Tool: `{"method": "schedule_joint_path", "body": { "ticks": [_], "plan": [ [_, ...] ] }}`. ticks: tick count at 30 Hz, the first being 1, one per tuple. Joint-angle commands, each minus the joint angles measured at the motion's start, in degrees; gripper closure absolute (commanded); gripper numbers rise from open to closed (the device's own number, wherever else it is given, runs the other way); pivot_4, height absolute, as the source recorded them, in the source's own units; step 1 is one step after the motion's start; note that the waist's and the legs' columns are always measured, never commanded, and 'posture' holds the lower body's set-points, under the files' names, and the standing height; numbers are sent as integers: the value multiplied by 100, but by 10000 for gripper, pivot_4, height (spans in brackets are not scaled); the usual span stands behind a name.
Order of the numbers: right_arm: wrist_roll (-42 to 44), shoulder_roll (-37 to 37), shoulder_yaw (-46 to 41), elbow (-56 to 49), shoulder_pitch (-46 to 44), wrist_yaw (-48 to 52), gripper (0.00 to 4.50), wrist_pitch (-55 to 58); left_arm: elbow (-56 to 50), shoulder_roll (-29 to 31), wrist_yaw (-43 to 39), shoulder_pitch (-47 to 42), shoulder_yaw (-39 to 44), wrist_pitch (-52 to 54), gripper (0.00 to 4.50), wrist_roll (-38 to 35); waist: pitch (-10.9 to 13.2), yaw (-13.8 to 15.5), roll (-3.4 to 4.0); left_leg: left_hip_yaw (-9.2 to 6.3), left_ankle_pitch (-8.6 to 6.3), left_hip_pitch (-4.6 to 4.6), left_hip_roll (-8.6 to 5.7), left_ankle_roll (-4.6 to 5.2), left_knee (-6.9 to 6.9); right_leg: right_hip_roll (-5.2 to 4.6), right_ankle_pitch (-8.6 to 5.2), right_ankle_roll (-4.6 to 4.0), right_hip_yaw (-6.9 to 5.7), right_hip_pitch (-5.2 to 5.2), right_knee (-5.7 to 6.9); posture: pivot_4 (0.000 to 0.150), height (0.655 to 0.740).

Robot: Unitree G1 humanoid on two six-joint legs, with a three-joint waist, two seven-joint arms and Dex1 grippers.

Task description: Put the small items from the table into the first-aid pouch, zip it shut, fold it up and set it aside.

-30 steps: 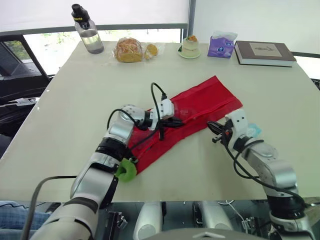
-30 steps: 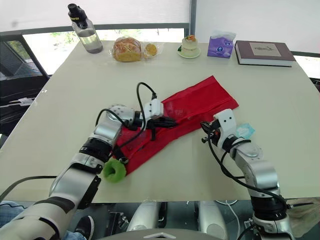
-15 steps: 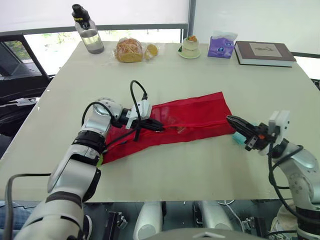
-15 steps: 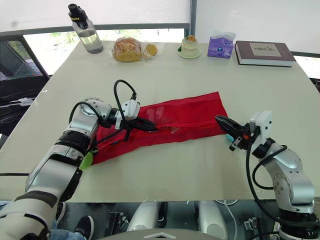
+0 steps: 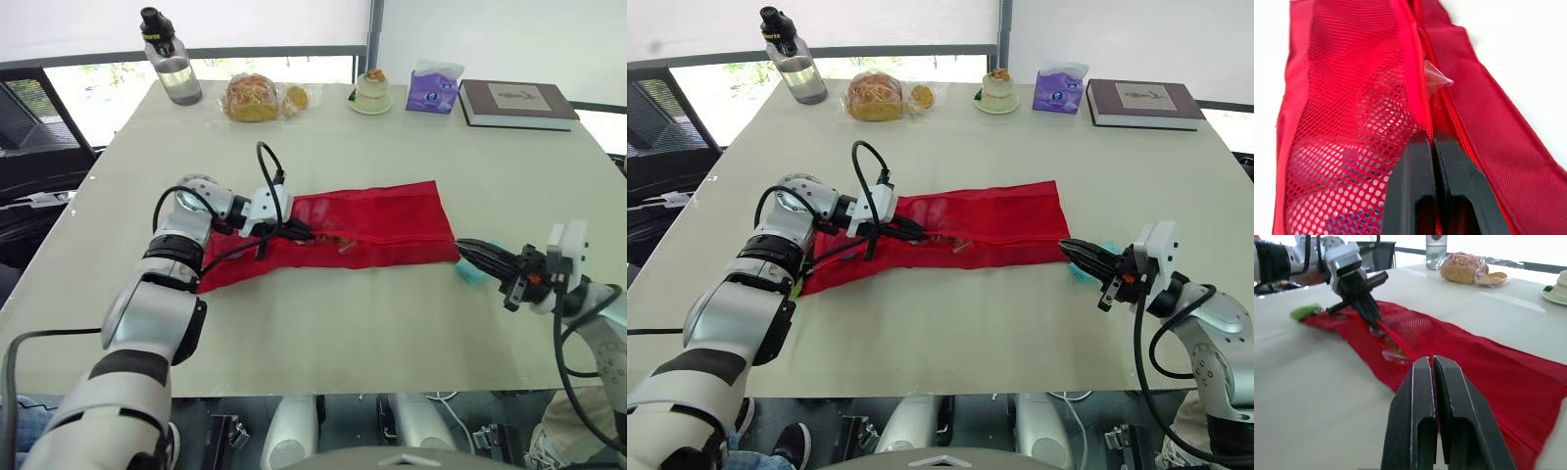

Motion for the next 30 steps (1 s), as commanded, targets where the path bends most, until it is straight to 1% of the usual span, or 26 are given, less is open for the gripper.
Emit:
{"method": "schedule_joint_path", "body": {
  "ticks": [1,6,8,10,11,15,17,20,22,26,30],
  "plan": [
    [-160,-92,92,-72,-58,101,43653,-266,-48,6,-167,-45,185,-78,45000,52,0,0,0,0,0,0,0,0,0,0,0,0,0,0,1,1500,7400],
    [-656,130,870,-134,-350,-244,43653,-200,-255,-154,-144,75,332,69,45000,12,0,3,-1,0,0,1,1,0,1,0,0,0,-1,0,2,1500,7400],
    [-1114,227,1357,-185,-504,-583,43653,-43,-306,-175,-122,109,339,56,45000,68,0,5,-1,-2,0,-1,1,0,1,1,2,-3,-2,0,3,1500,7400],
    [-1377,341,1836,-132,-761,-729,43653,135,-345,-212,-115,121,361,100,45000,66,1,7,-1,-1,0,-2,-1,0,1,-1,4,-7,-2,0,2,1500,7400],
    [-1415,486,2030,-78,-909,-817,43653,223,-369,-250,-96,122,374,126,45000,67,1,5,-1,0,0,-2,-1,0,3,-1,10,-16,-1,0,2,1500,7400],
    [-2086,1129,2859,388,-1594,-1324,43653,348,-515,-419,-65,166,377,181,45000,74,1,0,-2,-2,0,-1,0,0,7,1,9,-15,-3,0,7,1500,7400],
    [-2545,1462,3182,918,-2038,-1719,43653,457,-557,-497,-63,185,376,204,45000,71,3,20,-7,-5,0,-4,-3,0,7,-2,10,-17,-8,0,7,1500,7400],
    [-2907,1914,3281,1637,-2590,-2218,43653,645,-606,-543,-89,217,382,213,45000,75,4,-7,-8,2,0,-4,-3,0,9,-3,12,-17,-2,-2,6,1500,7400],
    [-3003,2061,3256,1886,-2767,-2324,43653,658,-638,-551,-110,234,405,241,45000,65,4,7,-9,-4,0,-4,-2,0,9,-2,12,-18,-7,-1,12,1500,7400],
    [-3079,2141,3340,1944,-2793,-2269,43653,600,-657,-540,-117,257,435,249,45000,71,4,2,-9,-4,0,-7,-2,0,7,-3,12,-19,-8,-1,10,1500,7400],
    [-3393,2171,3378,2066,-2780,-2543,43653,533,-673,-545,-158,278,455,241,45000,79,4,-9,-9,-5,0,-6,-2,0,7,-3,12,-19,-8,-2,12,1500,7400]
  ]
}}
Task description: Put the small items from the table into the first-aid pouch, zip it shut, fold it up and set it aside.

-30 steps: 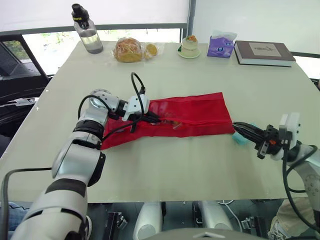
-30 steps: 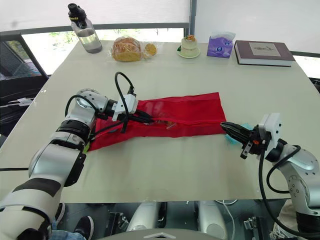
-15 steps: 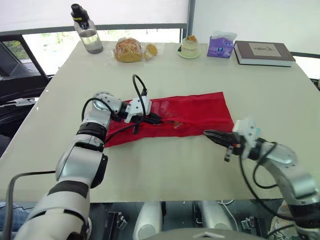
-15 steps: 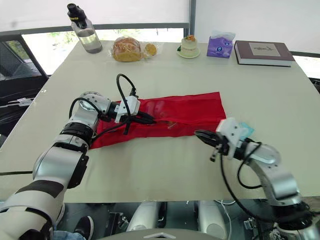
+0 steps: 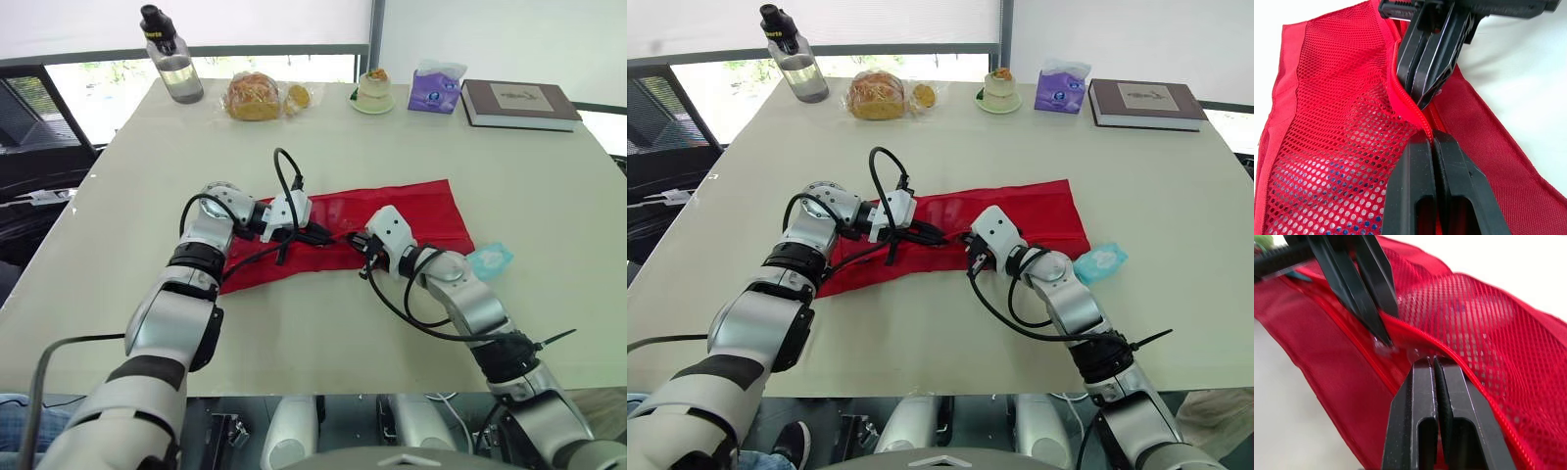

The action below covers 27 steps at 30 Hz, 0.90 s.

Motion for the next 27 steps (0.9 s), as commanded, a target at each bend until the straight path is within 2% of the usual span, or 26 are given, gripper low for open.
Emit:
{"method": "schedule_joint_path", "body": {
  "ticks": [1,10,18,22,27],
  "plan": [
    [-238,14,11,-62,-25,-176,43653,-165,-188,28,-172,-13,91,-22,45000,-36,0,2,0,-2,0,1,0,0,0,1,0,0,-1,0,4,1500,7400],
    [-615,-205,-64,-83,13,-337,43653,-114,-118,-2,-267,15,89,-79,45000,-21,0,-1,0,0,0,4,0,0,1,1,0,0,1,0,10,1500,7400],
    [-894,365,-309,610,-170,-1256,43653,-1049,-136,-36,-300,81,85,-90,45000,-31,0,-14,0,0,0,5,2,0,0,4,0,0,2,-2,12,1500,7400],
    [-821,325,-307,572,-58,-1090,43653,-1071,-117,-31,-291,97,91,-97,45000,-26,0,-14,0,2,0,4,1,0,1,2,0,0,3,-1,11,1500,7400],
    [-354,-77,-427,-377,467,-386,43653,-716,-51,2,-241,105,108,-118,45000,-3,0,5,0,-1,0,3,1,0,0,1,0,0,1,-1,10,1500,7400]
  ]
}}
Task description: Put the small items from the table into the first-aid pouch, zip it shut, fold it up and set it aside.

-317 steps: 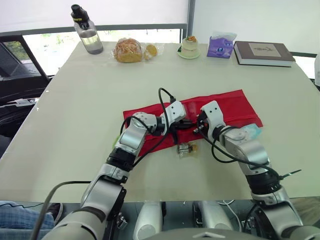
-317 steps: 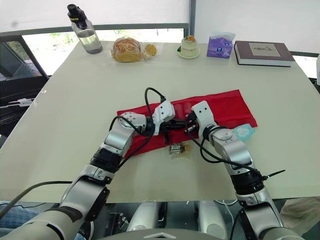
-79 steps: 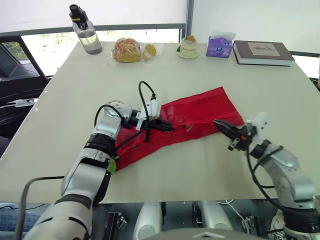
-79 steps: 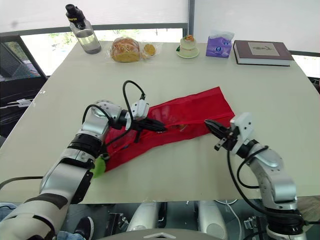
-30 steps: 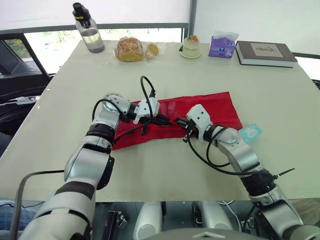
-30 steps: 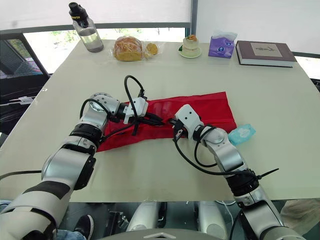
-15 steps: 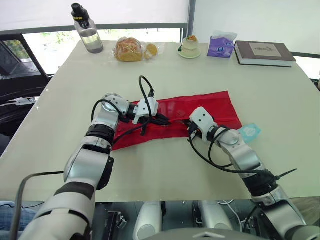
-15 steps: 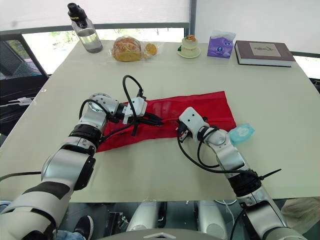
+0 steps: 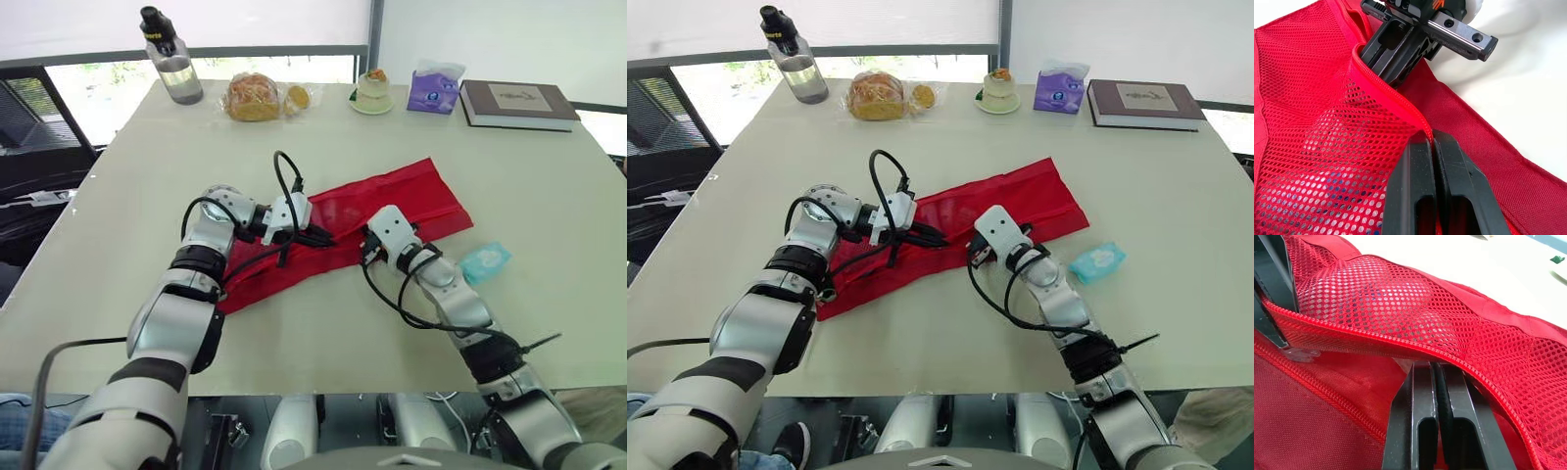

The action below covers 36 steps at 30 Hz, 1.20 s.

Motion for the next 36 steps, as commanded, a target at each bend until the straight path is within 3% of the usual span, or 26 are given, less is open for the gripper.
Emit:
{"method": "schedule_joint_path", "body": {
  "ticks": [1,11,36],
  "plan": [
    [305,-256,-229,-786,226,407,43653,222,-45,37,-219,11,65,-107,45000,-2,0,-8,0,1,0,0,0,0,0,-2,0,0,1,0,0,1500,7400],
    [595,-656,-420,-1627,811,707,43653,777,-14,31,-206,8,69,-122,45000,4,0,-10,0,1,0,3,2,0,0,3,-1,0,1,0,2,1500,7400],
    [21,378,5,370,-440,276,43653,-76,-111,39,-208,69,69,-93,45000,-16,0,-16,0,1,0,4,1,0,0,3,0,-1,1,0,3,1500,7400]
  ]
}}
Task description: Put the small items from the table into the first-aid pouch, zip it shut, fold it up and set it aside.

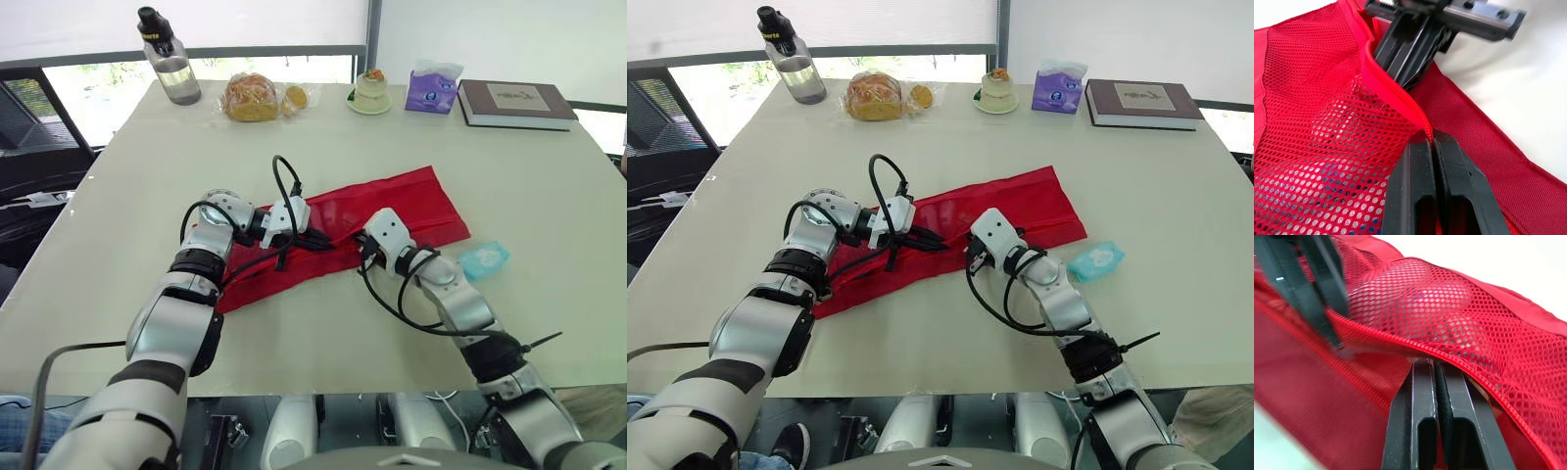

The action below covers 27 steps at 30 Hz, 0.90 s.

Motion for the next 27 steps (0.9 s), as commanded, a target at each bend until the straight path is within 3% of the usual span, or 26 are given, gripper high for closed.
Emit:
{"method": "schedule_joint_path", "body": {
  "ticks": [1,13,27],
  "plan": [
    [17,67,-110,-190,-41,-82,43653,-151,-135,37,-205,16,68,-74,45000,-19,0,0,0,0,0,0,0,0,0,0,0,0,0,0,0,1500,7400],
    [372,-556,-434,-1528,836,296,43653,228,-143,30,-207,48,75,-72,45000,-34,0,3,0,0,0,1,0,0,0,-1,0,0,0,0,1,1500,7400],
    [53,94,-309,-188,217,-260,43653,-12,-630,-99,-368,357,11,122,45000,-176,0,1,0,1,0,1,0,0,0,0,0,0,1,0,0,1500,7400]
  ]
}}
